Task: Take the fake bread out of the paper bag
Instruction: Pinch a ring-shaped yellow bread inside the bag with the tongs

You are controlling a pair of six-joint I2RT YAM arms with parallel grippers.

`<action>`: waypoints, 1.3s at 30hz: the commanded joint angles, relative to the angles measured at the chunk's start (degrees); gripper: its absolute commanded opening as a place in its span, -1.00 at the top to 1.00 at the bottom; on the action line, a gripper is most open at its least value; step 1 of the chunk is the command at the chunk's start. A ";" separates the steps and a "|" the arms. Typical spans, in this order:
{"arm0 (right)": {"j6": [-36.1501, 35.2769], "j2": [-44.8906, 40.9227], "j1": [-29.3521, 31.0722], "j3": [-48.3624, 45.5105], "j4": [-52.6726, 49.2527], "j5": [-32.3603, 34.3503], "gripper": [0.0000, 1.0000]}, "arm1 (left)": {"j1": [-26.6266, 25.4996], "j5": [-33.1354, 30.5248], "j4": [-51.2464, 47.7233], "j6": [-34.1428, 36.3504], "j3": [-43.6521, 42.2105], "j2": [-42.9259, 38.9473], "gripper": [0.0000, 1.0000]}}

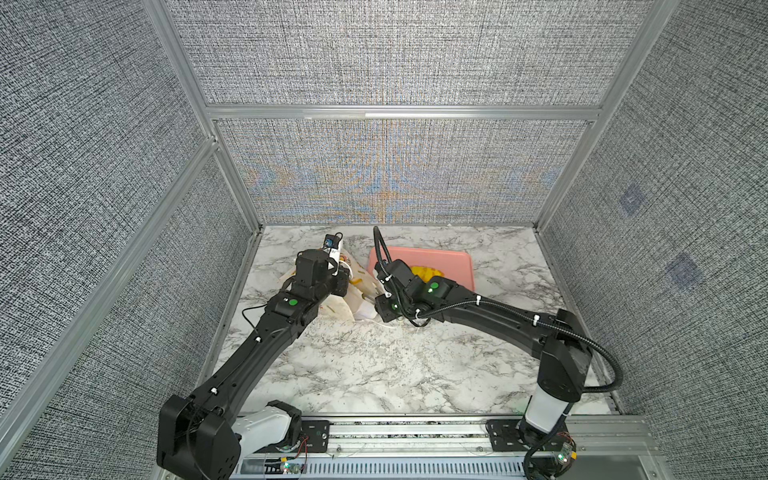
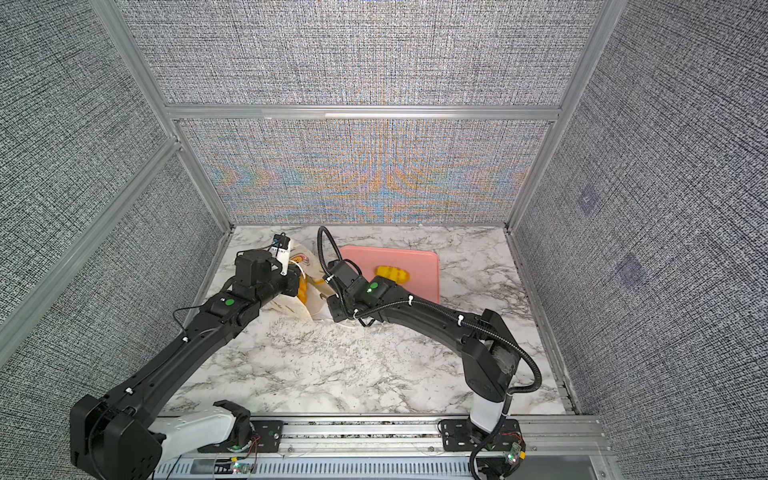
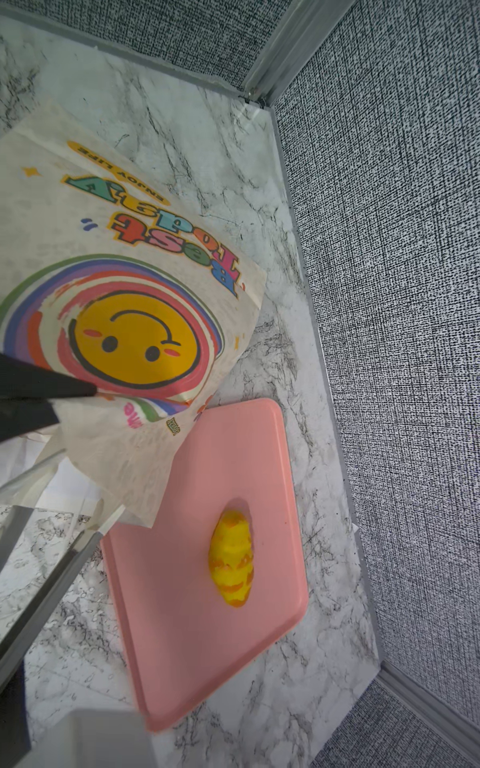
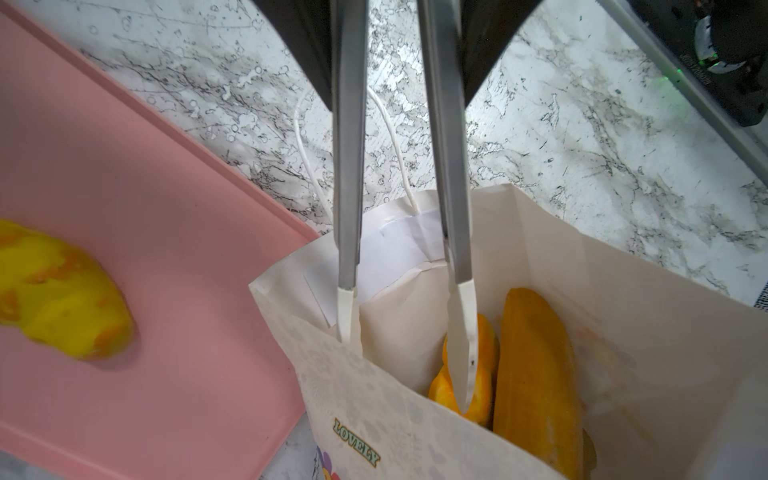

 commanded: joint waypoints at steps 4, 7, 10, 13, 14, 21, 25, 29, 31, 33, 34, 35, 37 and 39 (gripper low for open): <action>-1.98 -1.34 1.93 -4.00 7.69 10.08 0.15 | 0.05 -0.39 -1.72 -2.72 0.45 0.27 1.00; -2.24 -2.03 2.65 -7.52 12.39 12.97 0.15 | 0.06 -0.01 -2.12 -2.63 0.13 0.16 1.00; -1.85 -2.07 2.75 -9.42 14.85 15.10 0.14 | 0.05 0.07 -2.53 -2.63 0.21 0.13 1.00; -1.25 -1.64 2.84 -9.84 16.07 16.82 0.11 | 0.06 0.33 -2.52 -2.79 0.08 0.13 1.00; -1.05 -1.45 2.87 -9.76 16.48 17.11 0.10 | 0.05 0.43 -2.50 -2.85 0.11 0.13 1.00; -0.45 1.54 2.91 -9.97 20.66 17.19 0.01 | 0.09 1.09 -0.36 -2.02 -1.75 -0.02 1.00; 0.40 3.89 2.79 -9.80 22.90 16.85 -0.03 | 0.06 1.60 1.11 -0.41 -3.51 -0.31 1.00; 1.18 6.25 2.75 -9.58 24.70 16.11 -0.03 | 0.09 1.49 0.81 -0.23 -3.65 -0.48 1.00; 1.54 6.99 2.74 -9.99 25.67 15.18 -0.03 | 0.07 1.40 0.80 -0.43 -3.73 -0.41 1.00; 1.84 7.13 2.74 -10.80 26.58 14.67 -0.02 | 0.12 1.27 0.64 -0.39 -3.67 -0.39 1.00; 2.08 6.93 2.75 -11.57 27.16 14.53 -0.02 | 0.07 1.10 0.49 -0.22 -3.84 -0.34 1.00; 2.24 6.74 2.78 -12.19 27.58 14.61 -0.02 | 0.10 0.92 0.32 -0.07 -3.94 -0.32 1.00; 2.29 6.23 2.75 -13.38 28.58 14.90 -0.02 | 0.12 0.70 0.17 -0.10 -4.36 -0.38 1.00; 2.04 6.11 2.61 -14.13 29.99 14.97 -0.02 | 0.06 0.85 0.29 -0.38 -4.82 -0.38 1.00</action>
